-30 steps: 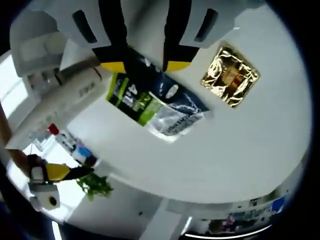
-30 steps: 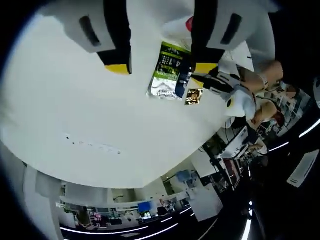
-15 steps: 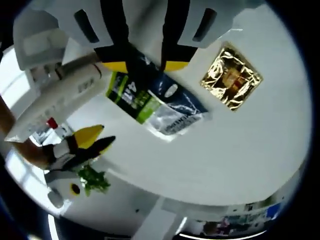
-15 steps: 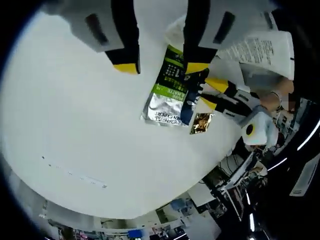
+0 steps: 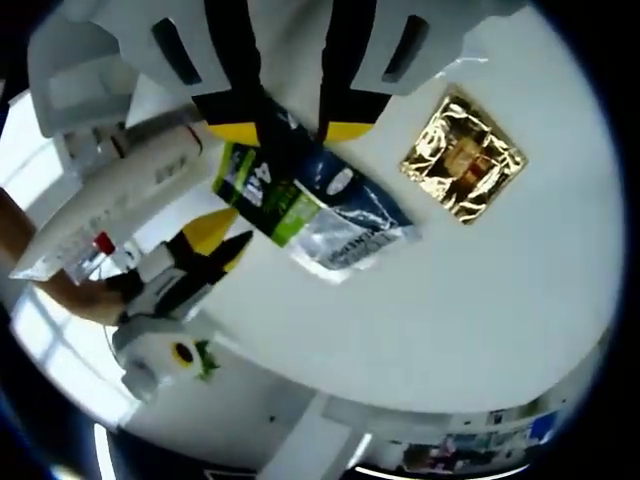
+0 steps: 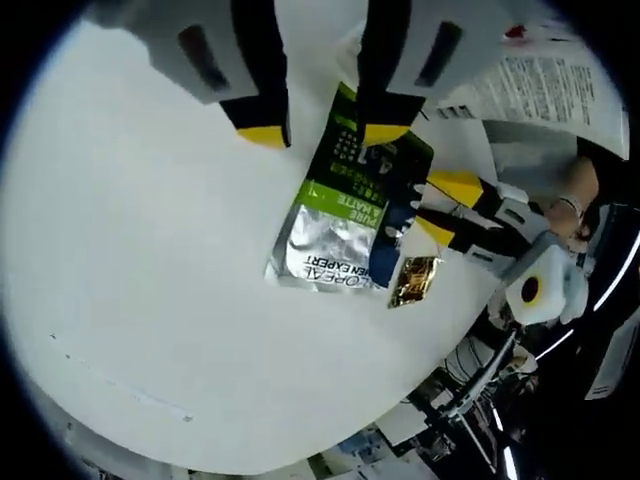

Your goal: Arrange the skincare products in the storage area until every visible bottle or jar stands upright without overlapping.

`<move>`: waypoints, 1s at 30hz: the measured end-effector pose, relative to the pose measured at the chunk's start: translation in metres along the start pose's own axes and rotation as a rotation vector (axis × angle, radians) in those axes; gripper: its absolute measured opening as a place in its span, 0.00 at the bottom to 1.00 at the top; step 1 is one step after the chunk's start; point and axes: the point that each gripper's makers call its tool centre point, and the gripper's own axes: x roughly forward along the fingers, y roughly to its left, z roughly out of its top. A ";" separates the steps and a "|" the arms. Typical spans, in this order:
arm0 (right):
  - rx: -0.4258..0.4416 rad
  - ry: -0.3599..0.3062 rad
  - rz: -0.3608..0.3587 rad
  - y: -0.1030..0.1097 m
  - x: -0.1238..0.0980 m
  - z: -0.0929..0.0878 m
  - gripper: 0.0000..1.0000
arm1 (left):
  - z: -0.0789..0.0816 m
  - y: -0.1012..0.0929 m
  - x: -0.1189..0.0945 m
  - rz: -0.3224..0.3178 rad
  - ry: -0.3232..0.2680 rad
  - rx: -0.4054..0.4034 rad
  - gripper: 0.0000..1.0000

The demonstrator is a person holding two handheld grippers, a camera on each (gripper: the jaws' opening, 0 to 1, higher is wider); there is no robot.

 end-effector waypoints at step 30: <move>-0.147 -0.016 0.084 0.022 0.026 0.008 0.01 | 0.003 -0.022 0.006 -0.119 -0.059 -0.111 0.18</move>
